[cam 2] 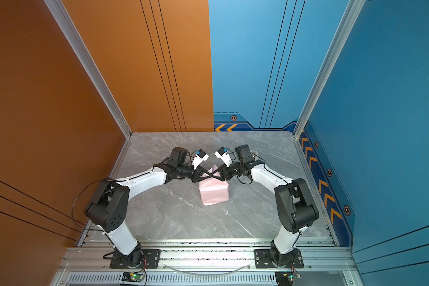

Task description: Wrap the gift box in paper

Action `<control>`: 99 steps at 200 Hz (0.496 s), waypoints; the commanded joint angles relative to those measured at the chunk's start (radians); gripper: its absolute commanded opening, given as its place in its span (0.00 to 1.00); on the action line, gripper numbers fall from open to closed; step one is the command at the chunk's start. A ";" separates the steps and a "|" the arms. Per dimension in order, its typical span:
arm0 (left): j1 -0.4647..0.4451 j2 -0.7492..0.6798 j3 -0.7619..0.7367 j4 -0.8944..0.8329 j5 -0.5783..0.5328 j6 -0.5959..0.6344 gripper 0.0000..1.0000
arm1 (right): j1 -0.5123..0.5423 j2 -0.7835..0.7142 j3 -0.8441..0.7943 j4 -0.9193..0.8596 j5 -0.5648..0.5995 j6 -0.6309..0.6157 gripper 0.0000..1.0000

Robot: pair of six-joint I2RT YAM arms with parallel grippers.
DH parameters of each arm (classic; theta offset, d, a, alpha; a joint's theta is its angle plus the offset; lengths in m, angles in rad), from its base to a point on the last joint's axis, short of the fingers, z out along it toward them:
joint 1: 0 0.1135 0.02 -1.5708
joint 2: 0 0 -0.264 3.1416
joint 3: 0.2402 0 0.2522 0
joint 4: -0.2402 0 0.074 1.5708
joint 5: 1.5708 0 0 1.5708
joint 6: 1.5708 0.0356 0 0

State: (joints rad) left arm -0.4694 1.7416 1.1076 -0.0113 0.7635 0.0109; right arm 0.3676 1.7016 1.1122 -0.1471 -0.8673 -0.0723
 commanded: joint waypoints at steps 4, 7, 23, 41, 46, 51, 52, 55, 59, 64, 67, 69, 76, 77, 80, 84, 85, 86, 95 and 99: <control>0.011 -0.006 -0.034 -0.049 -0.022 -0.002 0.28 | -0.033 -0.078 -0.038 -0.032 -0.003 0.039 0.63; 0.011 -0.010 -0.038 -0.045 -0.027 -0.005 0.29 | -0.036 -0.087 -0.043 -0.031 -0.005 0.045 0.63; 0.019 -0.019 -0.060 -0.021 -0.033 -0.019 0.31 | -0.037 -0.128 -0.075 -0.021 -0.007 0.064 0.65; 0.025 -0.024 -0.071 -0.009 -0.029 -0.033 0.31 | -0.038 -0.158 -0.112 -0.008 -0.006 0.093 0.65; 0.025 -0.026 -0.071 -0.005 -0.029 -0.036 0.32 | -0.038 -0.163 -0.121 -0.006 -0.001 0.100 0.65; 0.026 -0.028 -0.071 -0.001 -0.029 -0.040 0.32 | -0.038 -0.170 -0.130 -0.003 0.012 0.109 0.65; 0.026 -0.030 -0.071 0.000 -0.029 -0.040 0.33 | -0.038 -0.171 -0.132 -0.003 0.016 0.110 0.65; 0.025 -0.032 -0.071 0.005 -0.028 -0.043 0.33 | -0.038 -0.175 -0.137 -0.002 0.032 0.117 0.65; 0.026 -0.034 -0.085 0.010 -0.028 -0.047 0.34 | -0.036 -0.178 -0.142 -0.004 0.050 0.122 0.65; 0.027 -0.035 -0.102 0.015 -0.026 -0.050 0.34 | -0.034 -0.180 -0.146 -0.014 0.075 0.122 0.64; 0.027 -0.036 -0.105 0.018 -0.026 -0.053 0.34 | -0.033 -0.181 -0.149 -0.018 0.084 0.121 0.64; 0.026 -0.035 -0.104 0.018 -0.026 -0.052 0.34 | -0.032 -0.182 -0.151 -0.022 0.089 0.120 0.64; 0.028 -0.036 -0.105 0.018 -0.026 -0.055 0.34 | -0.028 -0.182 -0.154 -0.030 0.118 0.122 0.64; 0.028 -0.037 -0.106 0.018 -0.026 -0.056 0.34 | -0.027 -0.182 -0.154 -0.031 0.124 0.122 0.64; 0.029 -0.039 -0.107 0.019 -0.027 -0.056 0.35 | -0.024 -0.181 -0.156 -0.037 0.146 0.123 0.64; 0.028 -0.039 -0.107 0.019 -0.027 -0.057 0.35 | -0.019 -0.178 -0.156 -0.049 0.172 0.122 0.64; 0.029 -0.040 -0.108 0.019 -0.027 -0.057 0.35 | -0.018 -0.177 -0.156 -0.051 0.177 0.121 0.63; 0.029 -0.040 -0.109 0.019 -0.027 -0.057 0.35 | -0.017 -0.178 -0.156 -0.055 0.183 0.119 0.63; 0.028 -0.043 -0.111 0.023 -0.024 -0.061 0.36 | -0.010 -0.171 -0.159 -0.074 0.205 0.108 0.63; 0.030 -0.043 -0.113 0.024 -0.024 -0.063 0.37 | -0.008 -0.167 -0.162 -0.080 0.222 0.108 0.63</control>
State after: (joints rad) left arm -0.4503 1.7077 1.0309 0.0601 0.7605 -0.0395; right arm 0.3401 1.5333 0.9756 -0.1520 -0.7704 0.0250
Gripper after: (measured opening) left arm 0.351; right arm 0.635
